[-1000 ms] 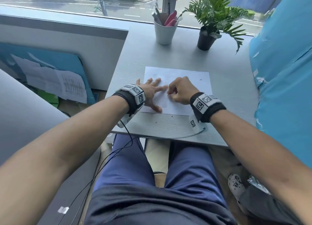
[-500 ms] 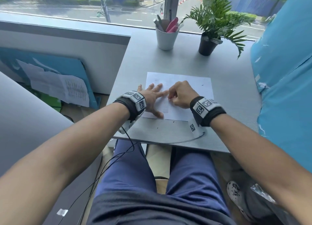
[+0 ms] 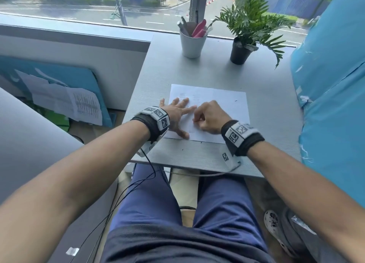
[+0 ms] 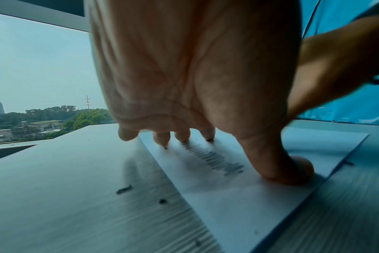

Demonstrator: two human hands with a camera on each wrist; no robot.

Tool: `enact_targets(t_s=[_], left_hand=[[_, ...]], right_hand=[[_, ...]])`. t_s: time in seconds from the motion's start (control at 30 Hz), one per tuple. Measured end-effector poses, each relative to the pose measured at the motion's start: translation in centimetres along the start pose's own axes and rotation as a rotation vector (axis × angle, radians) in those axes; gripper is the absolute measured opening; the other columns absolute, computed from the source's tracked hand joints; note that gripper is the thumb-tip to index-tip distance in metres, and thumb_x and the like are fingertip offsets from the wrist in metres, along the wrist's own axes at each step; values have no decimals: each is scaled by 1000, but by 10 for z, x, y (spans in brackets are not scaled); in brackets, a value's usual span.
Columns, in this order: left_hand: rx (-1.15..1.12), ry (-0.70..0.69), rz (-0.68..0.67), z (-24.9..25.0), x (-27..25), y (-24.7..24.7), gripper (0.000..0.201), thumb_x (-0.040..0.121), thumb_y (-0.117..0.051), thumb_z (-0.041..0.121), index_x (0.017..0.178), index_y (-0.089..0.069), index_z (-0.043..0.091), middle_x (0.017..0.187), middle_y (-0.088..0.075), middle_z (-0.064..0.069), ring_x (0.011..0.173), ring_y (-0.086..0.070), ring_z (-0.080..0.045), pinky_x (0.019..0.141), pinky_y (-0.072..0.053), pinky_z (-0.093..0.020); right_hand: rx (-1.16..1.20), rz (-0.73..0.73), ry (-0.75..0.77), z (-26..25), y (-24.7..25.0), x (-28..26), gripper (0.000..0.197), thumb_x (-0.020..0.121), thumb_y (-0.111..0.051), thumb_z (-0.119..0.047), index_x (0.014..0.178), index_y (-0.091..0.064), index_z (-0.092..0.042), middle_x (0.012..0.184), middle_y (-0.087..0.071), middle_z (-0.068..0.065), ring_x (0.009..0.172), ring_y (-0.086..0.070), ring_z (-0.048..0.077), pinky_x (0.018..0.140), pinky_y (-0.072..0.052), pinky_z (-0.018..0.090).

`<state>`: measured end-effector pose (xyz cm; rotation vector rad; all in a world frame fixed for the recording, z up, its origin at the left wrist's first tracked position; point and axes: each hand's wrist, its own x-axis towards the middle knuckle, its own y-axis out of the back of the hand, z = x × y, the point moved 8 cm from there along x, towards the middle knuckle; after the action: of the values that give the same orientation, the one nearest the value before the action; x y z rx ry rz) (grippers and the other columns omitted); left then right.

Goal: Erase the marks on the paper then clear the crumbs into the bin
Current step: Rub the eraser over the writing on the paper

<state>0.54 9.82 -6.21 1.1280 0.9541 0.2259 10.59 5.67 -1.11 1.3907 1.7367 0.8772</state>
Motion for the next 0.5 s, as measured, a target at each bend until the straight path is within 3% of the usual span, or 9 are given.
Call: enact_targets(t_s=[0.1,0.17,0.27,0.33,0.43,0.5], left_hand=[[1,3,4,-1,1,-2,122,65,-68,76,152,11,44,162,20,4,149,13,-28,111,5,-70],[-3,4,-3,0,1,-1,122,65,-69,76,152,11,44,162,20,4,149,13,-28,111,5,-70],[-5,4,-3,0,0,1,120,66,-68,75,152,10,43,162,20,3,149,13,-27,112,5,-69],[-13,4,-1,0,0,1,120,65,-68,76,152,8,44,162,19,3,149,13,-27,112,6,-68],[-18,1,3,-1,2,-2,121,65,-69,76,152,9,44,162,20,4,149,13,-26,112,6,-68],[-22,-2,1,-2,2,-3,122,65,-69,76,152,11,45,161,21,5,149,14,-26,112,6,-68]], right_hand=[[41,-117,52,-11,-20,-25,10,76,-70,-4,75,-77,-12,67,-67,-6,56,-57,0,54,-42,6],[63,-117,45,-5,-14,-16,9,76,-73,-5,76,-78,-13,68,-68,-7,60,-60,1,57,-47,10],[46,60,-24,10,16,16,6,74,-74,-8,76,-78,-12,67,-67,-4,62,-60,9,63,-51,21],[-2,97,-37,11,21,25,9,73,-70,-7,74,-77,-12,68,-68,-1,63,-59,12,64,-51,22],[-26,26,-2,-1,1,3,11,76,-67,-5,74,-76,-10,68,-67,-2,58,-57,8,57,-49,20],[-5,-76,43,-11,-17,-20,10,76,-69,-5,73,-76,-11,66,-65,-6,54,-55,1,52,-43,10]])
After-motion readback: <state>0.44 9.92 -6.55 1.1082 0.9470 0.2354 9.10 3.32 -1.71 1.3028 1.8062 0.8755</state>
